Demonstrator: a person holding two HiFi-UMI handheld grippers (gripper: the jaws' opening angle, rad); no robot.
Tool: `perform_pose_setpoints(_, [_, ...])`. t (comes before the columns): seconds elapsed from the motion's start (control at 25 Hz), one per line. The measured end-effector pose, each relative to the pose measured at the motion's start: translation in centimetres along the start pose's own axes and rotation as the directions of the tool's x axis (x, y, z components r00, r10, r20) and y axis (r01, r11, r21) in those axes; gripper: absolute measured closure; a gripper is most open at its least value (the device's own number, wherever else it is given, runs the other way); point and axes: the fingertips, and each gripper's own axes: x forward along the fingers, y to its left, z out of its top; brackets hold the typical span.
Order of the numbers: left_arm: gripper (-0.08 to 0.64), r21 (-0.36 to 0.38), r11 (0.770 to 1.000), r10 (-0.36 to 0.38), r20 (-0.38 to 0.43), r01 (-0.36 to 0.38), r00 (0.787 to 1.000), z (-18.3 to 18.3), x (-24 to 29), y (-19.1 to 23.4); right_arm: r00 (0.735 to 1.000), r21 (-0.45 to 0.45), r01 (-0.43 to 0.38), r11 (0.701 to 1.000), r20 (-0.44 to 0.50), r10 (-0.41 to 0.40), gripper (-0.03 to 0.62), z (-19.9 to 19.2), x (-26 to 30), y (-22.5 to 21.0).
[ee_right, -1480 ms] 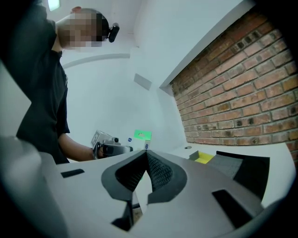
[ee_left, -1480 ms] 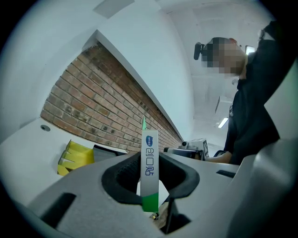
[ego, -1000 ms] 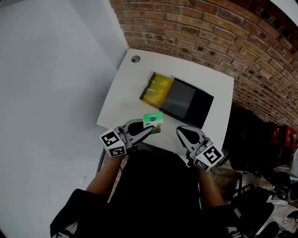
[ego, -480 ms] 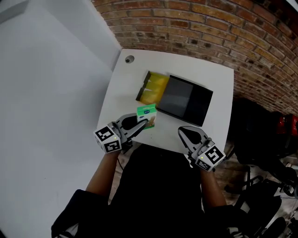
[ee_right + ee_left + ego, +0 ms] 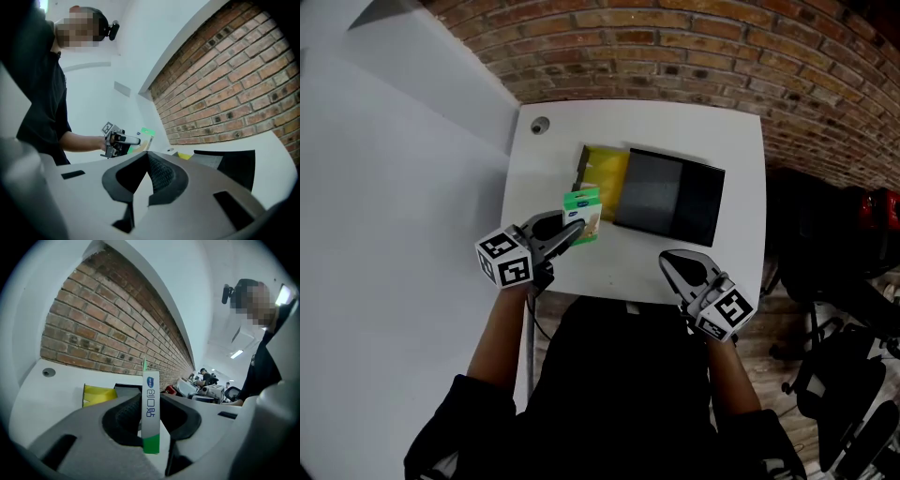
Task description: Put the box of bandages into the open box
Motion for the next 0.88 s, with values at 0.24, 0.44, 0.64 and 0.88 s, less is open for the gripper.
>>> perform_pose_setpoints(0.24, [0.463,-0.031,0.999,-0.046,-0.124,0.042,0.991,-0.3,2.6,3.7,0.998,-0.004,0.054,0.999,-0.018,-0.054,0.586,0.3,1.6,-0.6])
perform_pose_setpoints(0.44, [0.463,-0.048,0.997,-0.069,-0.195,0.061,0.978,-0.4,5.2,6.8,0.995,-0.011,0.088,0.996,-0.046,-0.089,0.586,0.1,2.9,-0.9])
perform_pose_setpoints(0.64, [0.463,-0.049,0.997,-0.066,-0.258,0.056,0.964,-0.3,7.0,9.0,0.990,-0.007,0.125,0.992,-0.065,-0.125,0.586,0.1,3.5,-1.4])
perform_pose_setpoints(0.88, [0.463,-0.024,0.999,-0.031,-0.375,0.023,0.926,-2.2,9.0,11.3,0.985,-0.001,0.150,0.989,-0.082,-0.150,0.586,-0.1,4.1,-2.1])
